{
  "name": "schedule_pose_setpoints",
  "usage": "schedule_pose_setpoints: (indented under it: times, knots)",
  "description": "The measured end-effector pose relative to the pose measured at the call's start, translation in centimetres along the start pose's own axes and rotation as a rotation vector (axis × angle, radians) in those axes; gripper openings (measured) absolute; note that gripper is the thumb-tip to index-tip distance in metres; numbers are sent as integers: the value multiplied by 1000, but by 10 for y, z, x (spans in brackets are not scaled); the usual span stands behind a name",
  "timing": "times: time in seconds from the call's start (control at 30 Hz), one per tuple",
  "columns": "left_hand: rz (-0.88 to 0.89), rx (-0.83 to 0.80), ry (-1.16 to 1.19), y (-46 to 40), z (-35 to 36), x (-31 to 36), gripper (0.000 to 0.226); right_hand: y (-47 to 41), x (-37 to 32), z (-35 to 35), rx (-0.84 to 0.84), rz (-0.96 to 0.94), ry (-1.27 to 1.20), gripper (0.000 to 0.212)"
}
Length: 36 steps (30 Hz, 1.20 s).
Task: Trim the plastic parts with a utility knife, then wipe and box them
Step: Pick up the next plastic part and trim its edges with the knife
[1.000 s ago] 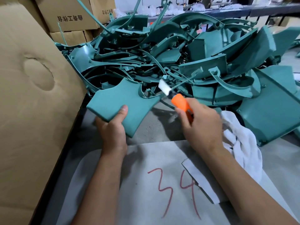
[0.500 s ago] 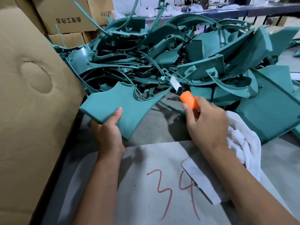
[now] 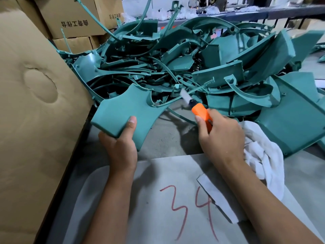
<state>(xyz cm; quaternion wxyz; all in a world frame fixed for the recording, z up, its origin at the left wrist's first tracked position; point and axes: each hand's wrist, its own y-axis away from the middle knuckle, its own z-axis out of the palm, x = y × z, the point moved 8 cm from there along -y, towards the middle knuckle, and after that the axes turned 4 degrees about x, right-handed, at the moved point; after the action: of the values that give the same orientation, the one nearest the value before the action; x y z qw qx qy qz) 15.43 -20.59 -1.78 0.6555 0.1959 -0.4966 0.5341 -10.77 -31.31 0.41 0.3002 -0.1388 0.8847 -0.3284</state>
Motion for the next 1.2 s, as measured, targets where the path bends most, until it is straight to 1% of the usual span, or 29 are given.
schedule_pose_setpoints:
  times: [0.1, 0.2, 0.23, 0.27, 0.3, 0.37, 0.43, 0.5, 0.57, 0.67, 0.7, 0.77, 0.87, 0.9, 0.93, 0.97, 1.0, 1.03, 1.07, 1.1, 1.13, 1.17, 1.2]
  knots:
    - [50, -2, 4, 0, -1, 5, 36, -4, 9, -3, 23, 29, -22, 28]
    - [87, -17, 17, 2, 3, 8, 24, -3, 8, -1, 12, 18, -98, 29]
    - [106, -27, 21, 3, 5, 11, 30, -3, 7, -1, 9, 30, -140, 29]
    - [118, -38, 22, 5, 7, 15, 41, -2, 6, -1, 2, 47, -200, 28]
    - [122, -44, 28, 5, 8, 16, 44, -1, 3, -1, -13, 54, -273, 27]
    - [100, -39, 34, 6, 7, 12, 31, 1, -9, 2, -88, 17, -450, 22]
    - [60, -37, 31, 7, 8, 6, 22, 6, -23, 8, -224, -19, -655, 16]
    - [37, -35, 16, 10, 9, 4, 24, 12, -32, 17, -360, -4, -743, 23]
    - [29, -49, 35, 11, 11, 5, 28, 18, -32, 25, -432, 15, -675, 27]
    - [28, -59, 36, 10, 11, 6, 22, 18, -26, 31, -425, 13, -520, 32]
    - [27, -56, 39, 9, 9, 6, 19, 15, -22, 31, -392, 25, -484, 32]
    - [15, -32, 65, 5, 4, 5, 21, 4, -9, 24, -296, 58, -366, 32]
    - [4, 4, 61, 0, -1, 4, 34, -7, 18, 12, -133, 153, -165, 33]
    - [15, 5, 53, 0, -1, 4, 31, -7, 20, 7, -82, 159, -133, 32]
    - [34, -6, 44, 0, 1, 5, 23, -6, 17, 3, -47, 147, -139, 31]
    - [63, -25, 36, 3, 3, 9, 24, -4, 10, 3, -53, 118, -189, 31]
    - [88, -50, 28, 6, 7, 13, 35, -1, 0, 7, -107, 75, -271, 31]
    - [102, -76, 24, 7, 9, 15, 44, 4, -11, 15, -203, 33, -343, 30]
    - [113, -88, 20, 9, 11, 18, 47, 10, -20, 23, -306, -12, -361, 30]
    - [120, -87, 20, 9, 11, 18, 47, 15, -25, 29, -371, -56, -328, 31]
    - [126, -87, 25, 8, 10, 17, 41, 16, -25, 31, -384, -80, -282, 32]
    - [131, -83, 32, 7, 9, 18, 34, 12, -21, 29, -357, -67, -254, 32]
    - [134, -77, 32, 6, 7, 19, 31, 7, -15, 25, -318, -27, -246, 32]
